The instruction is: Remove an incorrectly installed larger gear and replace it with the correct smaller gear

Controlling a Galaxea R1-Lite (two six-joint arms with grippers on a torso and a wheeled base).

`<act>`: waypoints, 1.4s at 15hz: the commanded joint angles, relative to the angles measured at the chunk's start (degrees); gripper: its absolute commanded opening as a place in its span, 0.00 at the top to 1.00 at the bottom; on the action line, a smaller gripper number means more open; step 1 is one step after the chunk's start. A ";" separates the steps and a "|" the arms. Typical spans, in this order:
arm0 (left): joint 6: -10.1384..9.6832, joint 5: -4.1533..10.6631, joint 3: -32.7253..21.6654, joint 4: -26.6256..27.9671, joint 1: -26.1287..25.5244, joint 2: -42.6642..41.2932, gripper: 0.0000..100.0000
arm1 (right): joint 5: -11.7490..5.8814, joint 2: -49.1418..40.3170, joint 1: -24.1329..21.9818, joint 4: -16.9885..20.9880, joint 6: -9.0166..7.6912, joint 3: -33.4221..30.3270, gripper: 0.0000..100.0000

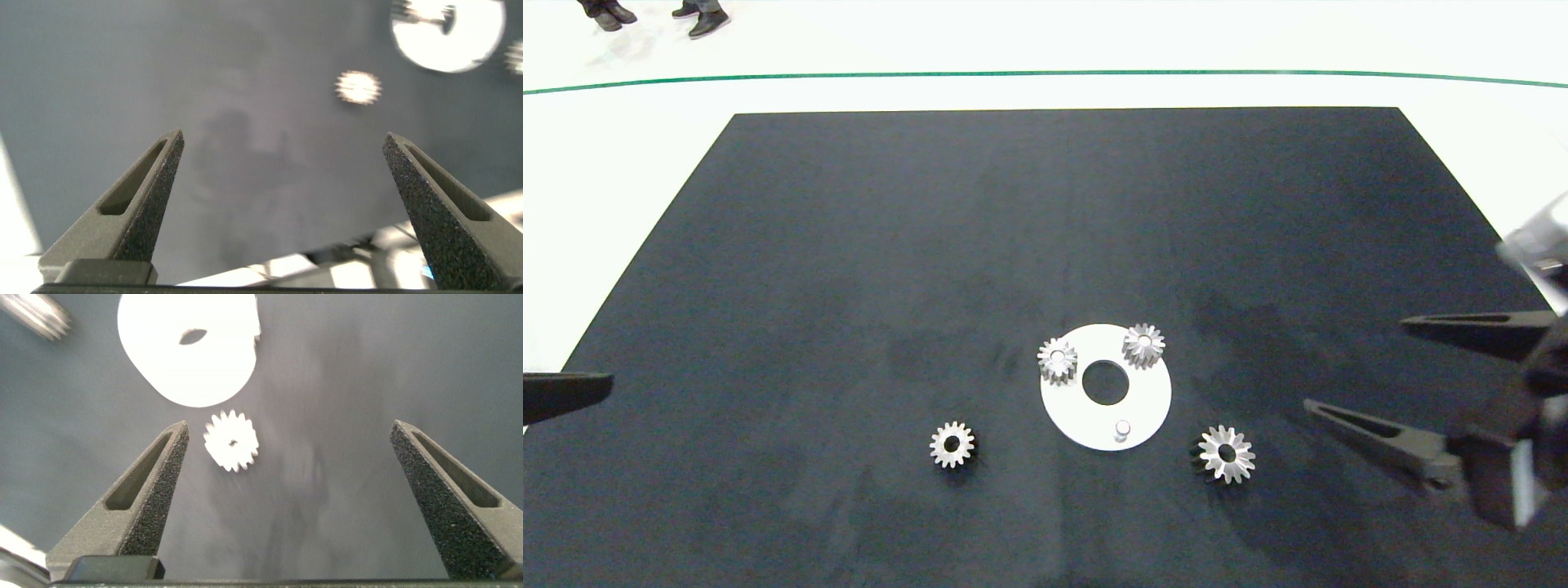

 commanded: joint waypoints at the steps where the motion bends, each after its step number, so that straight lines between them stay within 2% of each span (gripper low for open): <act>1: -3.27 1.02 7.56 -6.03 -12.59 7.97 0.00 | -0.36 -13.09 4.73 -3.05 -6.73 -1.79 0.00; 2: -0.55 1.20 10.99 -11.22 -13.47 9.38 0.00 | -0.27 -13.44 4.73 -3.22 -7.61 -2.06 0.00; 3: 1.12 1.64 13.62 -16.84 -13.64 11.31 0.00 | -0.27 -13.62 4.73 -3.31 -8.05 -2.94 0.00; 4: 1.47 2.60 14.24 -18.95 -13.91 13.86 0.00 | -0.27 -13.88 4.73 -3.40 -8.13 -3.38 0.00; 5: 2.44 4.45 14.24 -18.95 -15.05 16.76 0.00 | -0.45 -14.23 4.47 -3.49 -8.22 -3.38 0.00; 6: 3.67 7.00 14.33 -18.95 -15.93 18.70 0.00 | -0.54 -14.32 4.20 -3.49 -8.31 -3.73 0.00; 7: 5.08 7.96 14.24 -19.04 -16.81 20.63 0.00 | -0.54 -14.67 3.76 -3.40 -8.40 -4.17 0.00; 11: 8.68 8.49 14.86 -21.42 -18.83 25.03 0.00 | -0.45 -14.85 3.15 -3.31 -8.57 -4.26 0.00; 12: 10.70 8.49 16.44 -25.46 -18.74 26.08 0.00 | -0.45 -14.85 3.15 -3.31 -8.57 -4.17 0.00; 14: 11.93 8.23 16.44 -26.78 -18.74 27.84 0.00 | -0.45 -14.85 3.15 -3.22 -8.57 -4.17 0.00; 21: 14.13 8.23 16.17 -26.78 -18.83 31.88 0.00 | -0.45 -14.76 3.15 -3.14 -8.57 -3.99 0.00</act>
